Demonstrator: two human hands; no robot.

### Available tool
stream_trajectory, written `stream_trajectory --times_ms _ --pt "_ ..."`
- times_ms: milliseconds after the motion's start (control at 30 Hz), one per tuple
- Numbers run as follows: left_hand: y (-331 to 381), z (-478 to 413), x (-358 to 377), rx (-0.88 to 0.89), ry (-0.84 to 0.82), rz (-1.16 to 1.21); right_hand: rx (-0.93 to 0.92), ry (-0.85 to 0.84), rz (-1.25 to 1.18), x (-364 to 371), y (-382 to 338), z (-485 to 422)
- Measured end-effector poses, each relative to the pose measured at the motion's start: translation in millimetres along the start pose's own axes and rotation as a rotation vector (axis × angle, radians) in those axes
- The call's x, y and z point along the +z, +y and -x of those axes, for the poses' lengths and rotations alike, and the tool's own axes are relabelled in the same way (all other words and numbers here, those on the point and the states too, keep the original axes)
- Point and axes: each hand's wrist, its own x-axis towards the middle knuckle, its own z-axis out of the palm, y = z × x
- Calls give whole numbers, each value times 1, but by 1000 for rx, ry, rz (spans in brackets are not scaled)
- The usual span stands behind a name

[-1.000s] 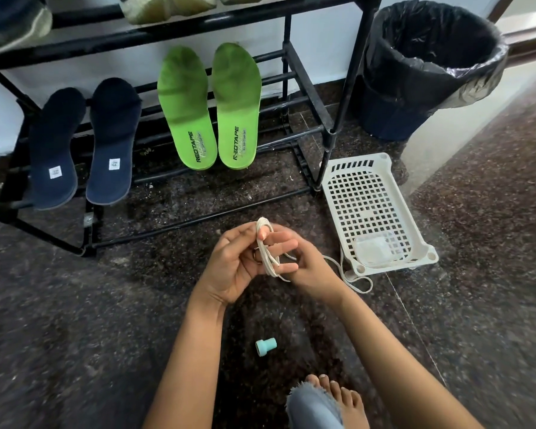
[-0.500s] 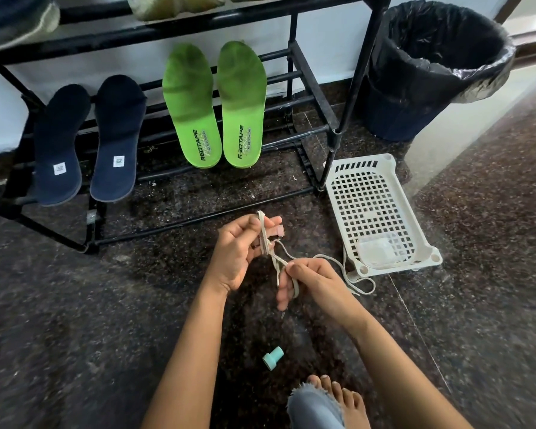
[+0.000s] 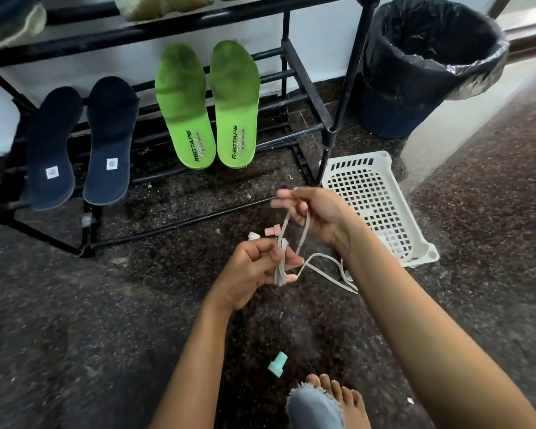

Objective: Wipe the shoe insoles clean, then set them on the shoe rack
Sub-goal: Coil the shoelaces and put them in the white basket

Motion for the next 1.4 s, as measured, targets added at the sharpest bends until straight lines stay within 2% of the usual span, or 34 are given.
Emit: stream_trajectory --times_ms 67,133,200,267,400,600,733,900,967,1067,1233,1400 --pt "5 0 0 20 -6 106 -25 -23 194 -11 20 -5" --pt "9 1 -1 64 -12 205 -84 -117 341 -20 42 -1" --pt "14 0 -4 111 -1 284 -107 -228 341 -26 65 7" --pt "18 -2 -4 150 29 314 -113 -271 299 -27 85 18" --pt "23 -8 -5 191 197 327 -156 -237 302 -29 114 39" --pt "15 -15 -8 149 283 135 -329 -134 471 -21 96 68" --pt "7 -14 -7 80 229 27 -483 -102 538 -14 51 68" --pt "11 -10 5 -13 116 -32 -653 1 873 -10 9 42" --pt "14 -9 9 -30 76 1 -616 12 883 -15 0 27" --pt "17 -8 11 -28 35 113 -458 -68 774 -23 3 8" --pt "17 -10 13 1 -22 230 -58 -234 266 -29 35 16" --pt "14 -14 16 6 16 325 106 -257 -14 -27 61 34"
